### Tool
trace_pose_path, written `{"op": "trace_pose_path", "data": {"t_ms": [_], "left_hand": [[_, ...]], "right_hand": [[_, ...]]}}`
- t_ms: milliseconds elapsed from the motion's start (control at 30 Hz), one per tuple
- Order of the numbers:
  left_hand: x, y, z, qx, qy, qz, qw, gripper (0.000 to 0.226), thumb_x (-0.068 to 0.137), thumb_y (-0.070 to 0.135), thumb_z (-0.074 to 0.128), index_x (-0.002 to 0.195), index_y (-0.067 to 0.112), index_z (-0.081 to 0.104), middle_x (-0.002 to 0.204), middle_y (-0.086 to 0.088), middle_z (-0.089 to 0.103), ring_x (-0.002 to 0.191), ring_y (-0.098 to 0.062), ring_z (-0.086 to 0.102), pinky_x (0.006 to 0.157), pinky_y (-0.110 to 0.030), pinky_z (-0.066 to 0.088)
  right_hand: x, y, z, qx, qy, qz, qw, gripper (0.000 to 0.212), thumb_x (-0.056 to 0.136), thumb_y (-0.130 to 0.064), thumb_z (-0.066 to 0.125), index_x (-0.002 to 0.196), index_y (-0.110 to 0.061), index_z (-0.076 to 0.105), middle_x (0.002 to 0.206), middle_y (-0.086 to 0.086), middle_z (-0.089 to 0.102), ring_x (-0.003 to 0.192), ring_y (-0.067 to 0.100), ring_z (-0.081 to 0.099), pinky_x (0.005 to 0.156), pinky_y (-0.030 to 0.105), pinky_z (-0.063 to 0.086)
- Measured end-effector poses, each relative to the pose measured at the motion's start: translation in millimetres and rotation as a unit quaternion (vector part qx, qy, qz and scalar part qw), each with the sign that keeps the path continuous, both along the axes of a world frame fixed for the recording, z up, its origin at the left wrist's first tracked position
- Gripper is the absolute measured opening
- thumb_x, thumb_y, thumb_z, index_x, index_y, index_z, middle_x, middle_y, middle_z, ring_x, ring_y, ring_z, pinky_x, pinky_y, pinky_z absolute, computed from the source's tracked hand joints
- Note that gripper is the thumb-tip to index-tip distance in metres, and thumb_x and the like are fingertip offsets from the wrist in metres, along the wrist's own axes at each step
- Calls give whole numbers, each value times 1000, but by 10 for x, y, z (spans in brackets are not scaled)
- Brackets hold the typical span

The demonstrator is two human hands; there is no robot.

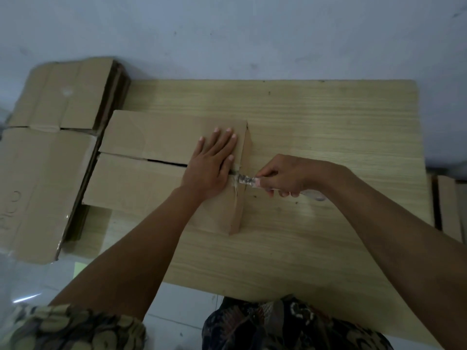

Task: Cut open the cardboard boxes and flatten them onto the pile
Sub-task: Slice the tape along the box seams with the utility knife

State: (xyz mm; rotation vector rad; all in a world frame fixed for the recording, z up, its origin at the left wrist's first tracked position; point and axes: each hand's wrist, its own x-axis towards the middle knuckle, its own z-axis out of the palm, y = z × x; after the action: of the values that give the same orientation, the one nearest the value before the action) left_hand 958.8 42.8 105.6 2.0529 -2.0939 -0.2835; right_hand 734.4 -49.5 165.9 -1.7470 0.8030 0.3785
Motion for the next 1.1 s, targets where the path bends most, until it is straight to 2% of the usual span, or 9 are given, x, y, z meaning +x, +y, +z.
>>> {"op": "trace_pose_path", "data": {"t_ms": [67,133,233,333,567,700,867,967,1100], "left_hand": [[-32,-1,12,-3,-1,5,1000,57,105,38,25,159,19,32,167,3,24,156,-22,14,124,-53,16],[-54,43,60,-33,10,19,999,55,105,39,34,153,15,44,161,-3,37,152,-25,28,121,-52,26],[-63,258,112,-168,3,34,985,34,98,36,59,112,8,72,118,-11,68,110,-31,62,90,-43,52],[-46,435,134,-180,-48,55,981,29,96,39,61,86,12,65,89,-7,61,82,-29,56,70,-42,45],[-80,397,109,-147,-57,51,986,29,100,38,53,84,13,60,86,-7,57,83,-30,52,73,-42,37],[-91,377,126,-130,-45,60,989,32,99,39,52,83,13,55,85,-9,54,84,-31,50,73,-43,37],[-71,361,121,-110,-51,78,990,35,100,44,50,82,14,54,85,-8,55,83,-31,52,75,-44,40],[-88,367,125,-113,-47,73,990,34,100,43,50,81,15,53,84,-9,55,82,-32,51,74,-44,38],[-64,375,152,-151,-46,56,986,34,101,40,50,83,11,57,86,-11,54,82,-31,50,72,-42,36]], "right_hand": [[31,15,-15,-9,8,-5,1000,29,102,-36,55,102,-16,75,83,4,71,61,11,55,49,24,44],[63,60,-78,-28,3,-22,999,34,101,-41,54,101,-15,75,91,14,73,63,16,56,51,27,44],[19,105,-145,-17,-19,-69,997,28,100,-41,56,104,-21,76,93,11,73,62,13,54,52,28,43],[2,151,-160,-11,-39,-93,995,22,100,-40,58,106,-27,75,87,4,74,59,10,53,54,28,43],[-33,233,-80,-10,-9,-73,997,26,100,-39,57,104,-22,76,83,3,73,59,9,53,47,24,41],[46,332,-80,-45,-24,-88,995,32,100,-40,58,78,-21,72,67,0,64,56,12,52,52,28,41],[-106,479,-71,22,-8,-40,999,27,100,-38,58,93,-18,75,78,6,69,60,11,53,50,25,42],[-51,579,-137,-28,-45,-97,994,36,98,-42,56,81,-15,72,79,12,70,59,13,57,56,30,47],[-31,660,-107,-1,-56,-102,993,35,99,-40,58,74,-18,69,67,-3,65,59,11,57,54,27,46]]}}
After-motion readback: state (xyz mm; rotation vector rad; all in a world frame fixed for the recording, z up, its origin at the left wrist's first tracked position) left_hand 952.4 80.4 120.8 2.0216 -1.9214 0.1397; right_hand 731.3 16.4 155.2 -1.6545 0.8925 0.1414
